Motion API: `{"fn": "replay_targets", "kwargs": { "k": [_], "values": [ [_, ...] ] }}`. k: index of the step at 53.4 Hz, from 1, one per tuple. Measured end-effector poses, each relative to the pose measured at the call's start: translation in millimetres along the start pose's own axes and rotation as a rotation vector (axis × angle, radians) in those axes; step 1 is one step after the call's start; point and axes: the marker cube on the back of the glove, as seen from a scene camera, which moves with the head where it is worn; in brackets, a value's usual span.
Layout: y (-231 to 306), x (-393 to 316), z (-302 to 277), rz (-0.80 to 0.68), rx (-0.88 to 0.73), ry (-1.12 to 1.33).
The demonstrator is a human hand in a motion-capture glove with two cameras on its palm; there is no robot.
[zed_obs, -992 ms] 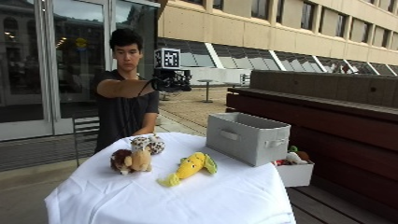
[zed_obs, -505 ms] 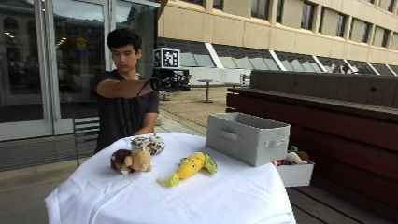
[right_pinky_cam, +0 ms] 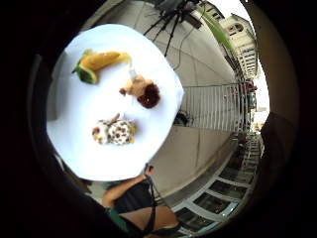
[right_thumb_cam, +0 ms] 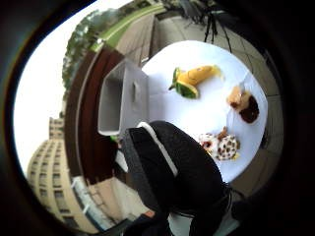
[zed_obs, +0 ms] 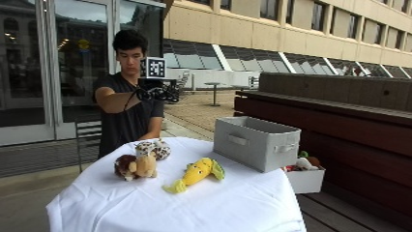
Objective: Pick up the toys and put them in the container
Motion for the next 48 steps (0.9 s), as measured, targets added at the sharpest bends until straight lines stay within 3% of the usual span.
{"fn": "replay_targets", "kwargs": {
  "k": [16, 21, 25, 29, 37, 41, 48],
  "values": [
    [45, 39, 132, -0.064, 0.028, -0.037],
    [45, 36, 167, 0.084, 0.066, -0.017],
    [60, 38, 191, -0.059, -0.010, -0.046],
    [64, 39, 214, -0.094, -0.035, -0.071],
    [75, 38, 234, -0.058, -0.016, -0.101],
    [70, 33, 236, 0.083, 0.091, -0.063],
    [78, 35, 234, -0.086, 0.121, -0.038]
  ]
}}
